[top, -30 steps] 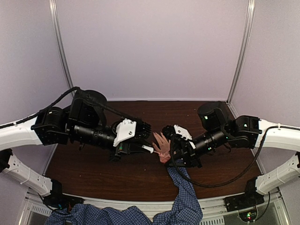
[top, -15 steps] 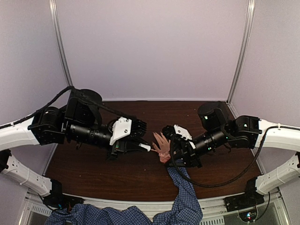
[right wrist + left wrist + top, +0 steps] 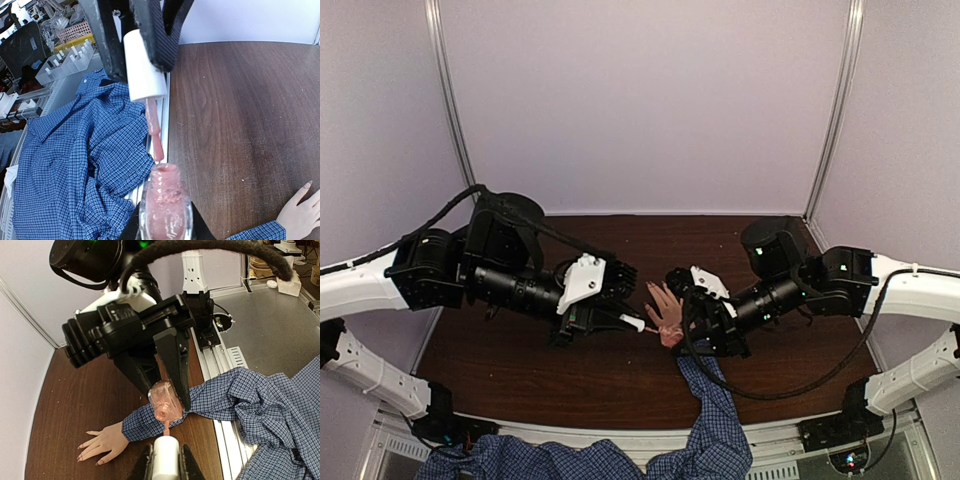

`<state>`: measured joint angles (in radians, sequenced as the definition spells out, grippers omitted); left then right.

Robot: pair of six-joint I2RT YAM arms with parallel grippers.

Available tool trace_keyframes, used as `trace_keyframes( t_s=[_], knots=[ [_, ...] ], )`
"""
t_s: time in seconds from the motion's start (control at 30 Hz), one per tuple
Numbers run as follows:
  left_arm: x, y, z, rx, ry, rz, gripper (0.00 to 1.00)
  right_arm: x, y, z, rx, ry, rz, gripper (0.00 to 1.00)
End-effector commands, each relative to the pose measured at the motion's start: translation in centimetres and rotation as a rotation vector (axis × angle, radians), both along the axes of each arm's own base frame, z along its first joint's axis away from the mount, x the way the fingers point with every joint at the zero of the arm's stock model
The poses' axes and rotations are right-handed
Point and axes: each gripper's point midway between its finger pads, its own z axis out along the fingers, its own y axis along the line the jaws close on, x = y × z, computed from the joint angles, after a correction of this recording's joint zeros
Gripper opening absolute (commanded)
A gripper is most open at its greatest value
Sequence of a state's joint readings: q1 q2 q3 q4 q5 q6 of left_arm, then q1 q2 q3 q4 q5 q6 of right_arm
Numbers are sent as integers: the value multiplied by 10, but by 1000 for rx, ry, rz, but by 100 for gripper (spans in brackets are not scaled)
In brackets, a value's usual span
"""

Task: Paint the nails
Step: Remove the excess polish from the bottle rim.

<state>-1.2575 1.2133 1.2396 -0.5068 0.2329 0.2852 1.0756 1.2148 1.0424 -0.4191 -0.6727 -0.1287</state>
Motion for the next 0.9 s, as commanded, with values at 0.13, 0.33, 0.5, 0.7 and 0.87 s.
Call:
trace_keyframes(
  t_s=[0.13, 0.33, 0.5, 0.7, 0.87],
  knots=[
    [1, -9, 10, -39, 13, -12, 0, -4, 2, -2, -6, -2, 20, 0],
    [1, -8, 12, -43, 11, -9, 0, -6, 2, -6, -16, -2, 22, 0],
    [2, -4, 16, -52, 3, 2, 0, -6, 2, -6, -17, -4, 25, 0],
    [1, -4, 15, -48, 8, -2, 0, -7, 3, -7, -24, -8, 29, 0],
    [0, -8, 12, -42, 15, -11, 0, -7, 3, -6, -22, -10, 29, 0]
  ],
)
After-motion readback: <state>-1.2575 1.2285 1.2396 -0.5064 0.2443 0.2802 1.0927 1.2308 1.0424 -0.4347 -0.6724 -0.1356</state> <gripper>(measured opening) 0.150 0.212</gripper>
